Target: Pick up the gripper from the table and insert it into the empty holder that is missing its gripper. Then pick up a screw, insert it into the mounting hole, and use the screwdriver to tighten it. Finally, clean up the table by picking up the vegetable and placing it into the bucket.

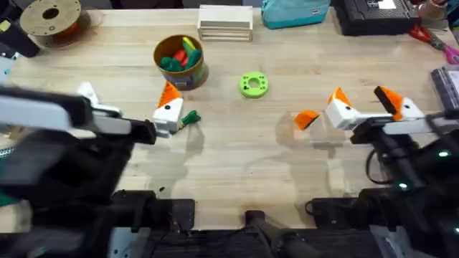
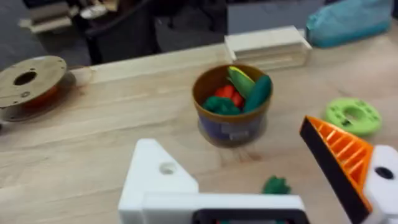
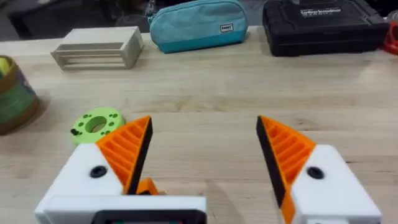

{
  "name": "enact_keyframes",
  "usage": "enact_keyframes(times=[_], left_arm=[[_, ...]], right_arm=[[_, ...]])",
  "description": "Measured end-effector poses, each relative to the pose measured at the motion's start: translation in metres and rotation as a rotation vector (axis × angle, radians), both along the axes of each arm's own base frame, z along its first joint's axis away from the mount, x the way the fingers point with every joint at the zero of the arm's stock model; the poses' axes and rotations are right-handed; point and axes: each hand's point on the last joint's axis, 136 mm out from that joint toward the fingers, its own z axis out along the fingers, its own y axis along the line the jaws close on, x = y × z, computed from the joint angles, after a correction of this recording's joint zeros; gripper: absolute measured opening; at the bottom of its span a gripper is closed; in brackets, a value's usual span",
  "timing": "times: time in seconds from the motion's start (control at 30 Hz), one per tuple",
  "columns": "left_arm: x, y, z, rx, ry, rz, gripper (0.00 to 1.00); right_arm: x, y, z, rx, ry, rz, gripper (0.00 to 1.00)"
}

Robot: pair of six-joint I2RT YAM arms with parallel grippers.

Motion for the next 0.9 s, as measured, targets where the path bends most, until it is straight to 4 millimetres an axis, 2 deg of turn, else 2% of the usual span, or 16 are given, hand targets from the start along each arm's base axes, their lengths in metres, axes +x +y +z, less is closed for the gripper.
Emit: enact_keyframes(times=[0.1,0.2,0.3,0.43,0.7,0.77,0.83,0.87,0.9], left_arm=[[-0.010,-0.008,0.017,0.024,0.128,-0.054,0.988],[-0.018,-0.012,0.022,0.031,0.298,-0.085,0.988],[-0.016,-0.013,0.026,0.031,0.425,-0.100,0.988],[-0.006,-0.015,0.026,0.027,0.518,-0.110,0.989],[0.004,-0.017,-0.001,0.015,0.664,-0.126,0.987],[0.006,-0.021,-0.009,0.001,0.704,-0.145,0.630],[0.007,-0.022,-0.011,-0.003,0.716,-0.150,0.318],[0.009,-0.022,-0.012,0.003,0.714,-0.155,0.215],[0.013,-0.023,-0.011,0.002,0.704,-0.157,0.348]], right_arm=[[-0.010,0.000,0.026,-0.011,0.034,0.006,0.989],[-0.021,0.001,0.059,-0.017,0.060,0.011,0.990],[-0.031,0.001,0.080,-0.021,0.109,0.013,0.990],[-0.039,0.001,0.086,-0.021,0.194,0.015,0.989],[-0.039,0.001,0.086,-0.027,0.210,0.017,0.990],[-0.039,0.001,0.086,-0.027,0.210,0.017,0.989],[-0.039,0.001,0.086,-0.027,0.210,0.017,0.990],[-0.039,0.001,0.086,-0.027,0.210,0.017,0.989],[-0.039,0.001,0.086,-0.027,0.210,0.017,0.989]])
